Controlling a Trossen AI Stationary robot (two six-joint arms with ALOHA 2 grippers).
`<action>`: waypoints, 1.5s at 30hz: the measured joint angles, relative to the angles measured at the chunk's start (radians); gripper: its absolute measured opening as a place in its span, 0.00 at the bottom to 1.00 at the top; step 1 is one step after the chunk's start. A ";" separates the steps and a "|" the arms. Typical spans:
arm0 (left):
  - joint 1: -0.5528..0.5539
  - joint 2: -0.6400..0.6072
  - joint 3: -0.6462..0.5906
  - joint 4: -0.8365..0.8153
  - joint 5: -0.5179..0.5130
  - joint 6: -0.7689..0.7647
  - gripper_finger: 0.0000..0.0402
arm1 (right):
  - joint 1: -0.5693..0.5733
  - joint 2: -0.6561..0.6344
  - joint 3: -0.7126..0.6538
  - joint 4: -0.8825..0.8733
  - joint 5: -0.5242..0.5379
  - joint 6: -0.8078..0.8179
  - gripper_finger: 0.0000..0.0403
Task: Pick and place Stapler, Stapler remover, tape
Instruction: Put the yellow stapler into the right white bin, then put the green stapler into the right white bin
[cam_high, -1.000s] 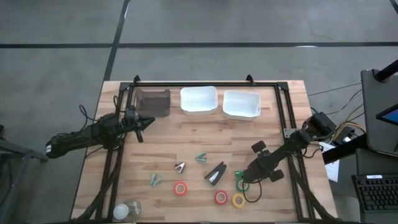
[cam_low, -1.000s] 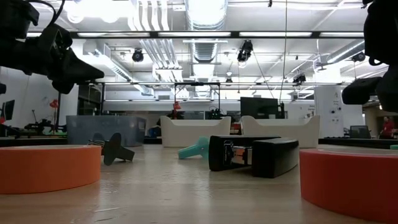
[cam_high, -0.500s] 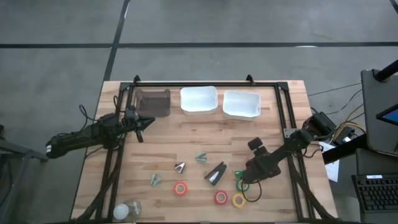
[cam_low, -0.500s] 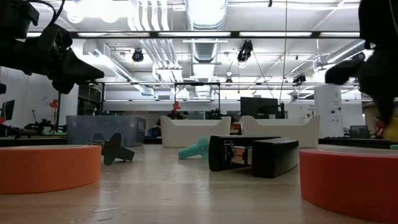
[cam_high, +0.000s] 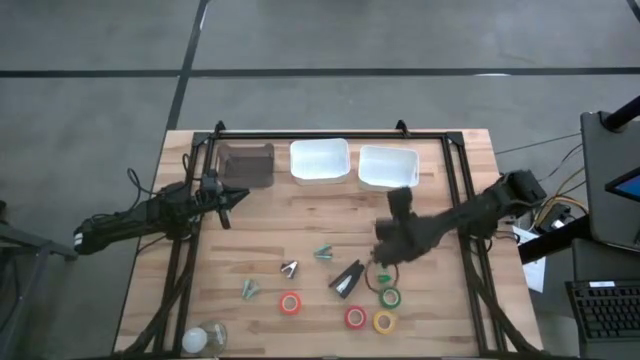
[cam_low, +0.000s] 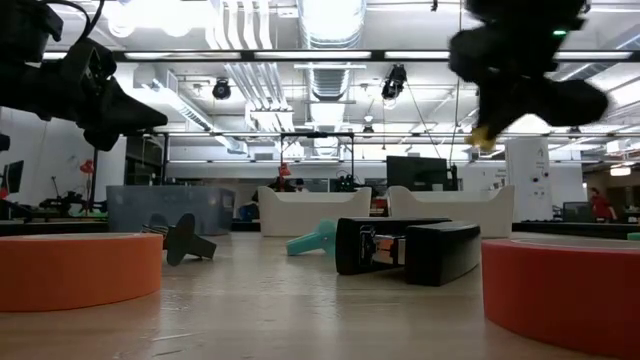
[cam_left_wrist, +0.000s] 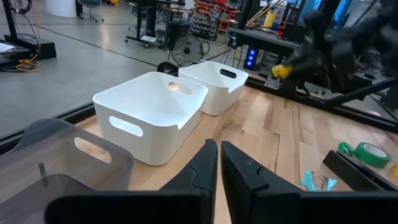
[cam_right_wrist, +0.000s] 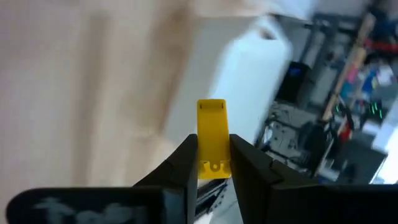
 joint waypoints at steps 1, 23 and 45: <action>0.000 0.000 0.000 0.000 0.000 0.000 0.06 | -0.029 -0.021 -0.004 0.043 0.011 -0.010 0.19; 0.000 0.000 0.000 0.000 0.000 0.000 0.06 | -0.731 -0.201 -0.292 0.692 -0.295 -0.162 0.19; 0.000 0.000 0.000 0.001 0.000 0.000 0.06 | -0.786 -0.108 -0.325 0.772 -0.378 -0.162 0.36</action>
